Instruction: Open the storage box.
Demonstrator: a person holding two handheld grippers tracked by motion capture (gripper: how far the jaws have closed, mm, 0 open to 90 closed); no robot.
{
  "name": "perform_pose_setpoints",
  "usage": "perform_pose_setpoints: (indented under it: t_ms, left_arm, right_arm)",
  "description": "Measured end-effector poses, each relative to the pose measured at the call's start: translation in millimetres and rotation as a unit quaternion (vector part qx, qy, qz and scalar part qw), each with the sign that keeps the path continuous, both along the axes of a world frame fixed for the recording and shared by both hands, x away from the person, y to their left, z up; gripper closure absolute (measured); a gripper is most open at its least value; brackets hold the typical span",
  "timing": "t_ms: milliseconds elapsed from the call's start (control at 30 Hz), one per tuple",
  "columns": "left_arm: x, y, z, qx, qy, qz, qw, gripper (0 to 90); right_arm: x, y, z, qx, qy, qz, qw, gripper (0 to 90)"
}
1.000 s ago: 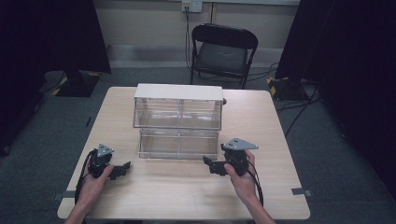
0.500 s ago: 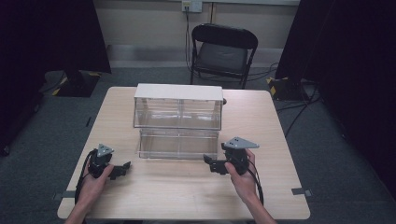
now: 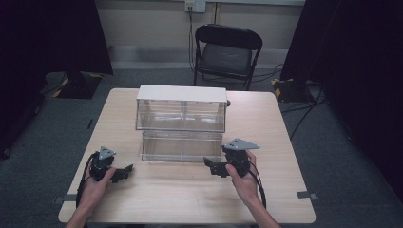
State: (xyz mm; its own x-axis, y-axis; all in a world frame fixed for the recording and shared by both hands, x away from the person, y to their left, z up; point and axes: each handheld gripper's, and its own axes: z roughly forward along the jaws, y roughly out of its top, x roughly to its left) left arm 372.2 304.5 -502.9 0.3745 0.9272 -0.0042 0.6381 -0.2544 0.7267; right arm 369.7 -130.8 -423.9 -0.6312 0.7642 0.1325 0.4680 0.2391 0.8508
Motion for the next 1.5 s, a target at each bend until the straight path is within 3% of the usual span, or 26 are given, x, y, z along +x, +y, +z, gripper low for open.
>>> perform_pose_setpoints:
  t_ms: [1500]
  left_arm:
    - [0.7,-0.1,-0.4,-0.002,0.001,0.000,1.0000,4.8]
  right_arm:
    - [12.1,2.3,10.5,0.004,-0.010,0.001,0.9999,13.7]
